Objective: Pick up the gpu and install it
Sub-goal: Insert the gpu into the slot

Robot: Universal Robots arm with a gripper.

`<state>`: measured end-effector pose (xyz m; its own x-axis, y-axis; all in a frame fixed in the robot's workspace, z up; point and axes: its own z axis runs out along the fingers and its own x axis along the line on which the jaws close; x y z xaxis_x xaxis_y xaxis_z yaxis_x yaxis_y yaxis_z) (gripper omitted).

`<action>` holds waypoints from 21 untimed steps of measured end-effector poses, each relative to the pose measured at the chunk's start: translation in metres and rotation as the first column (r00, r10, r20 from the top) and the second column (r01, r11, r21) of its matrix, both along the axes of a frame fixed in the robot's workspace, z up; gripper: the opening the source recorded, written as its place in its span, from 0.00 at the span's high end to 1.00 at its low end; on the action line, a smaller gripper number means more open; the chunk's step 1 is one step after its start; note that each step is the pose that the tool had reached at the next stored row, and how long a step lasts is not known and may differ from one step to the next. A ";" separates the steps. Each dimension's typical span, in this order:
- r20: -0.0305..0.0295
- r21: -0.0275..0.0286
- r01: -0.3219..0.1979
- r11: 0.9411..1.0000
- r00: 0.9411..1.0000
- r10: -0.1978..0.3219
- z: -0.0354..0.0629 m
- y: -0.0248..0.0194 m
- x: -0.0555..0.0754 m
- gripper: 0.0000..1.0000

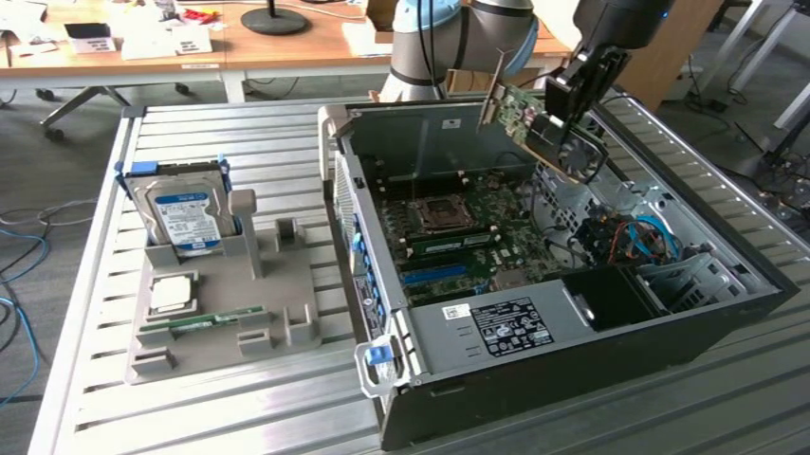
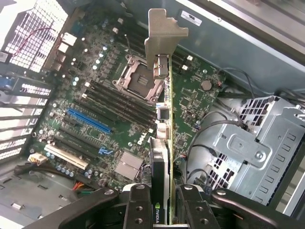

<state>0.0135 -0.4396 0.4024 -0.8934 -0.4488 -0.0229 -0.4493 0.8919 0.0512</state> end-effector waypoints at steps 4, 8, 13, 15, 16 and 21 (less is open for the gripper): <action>0.000 0.000 -0.028 1.000 1.000 0.028 0.0000 0.0000 0.000 0.73; 0.000 0.000 -0.063 0.998 0.998 0.063 0.0000 0.0000 0.000 0.73; 0.000 0.000 -0.119 0.993 0.993 0.119 -0.0001 0.0000 0.000 0.73; 0.000 0.000 -0.140 0.990 0.990 0.140 -0.0001 0.0000 0.000 0.73; 0.000 0.000 -0.149 0.989 0.989 0.149 -0.0001 0.0000 0.000 0.73; 0.000 0.000 -0.204 0.979 0.979 0.204 -0.0001 0.0000 0.000 0.73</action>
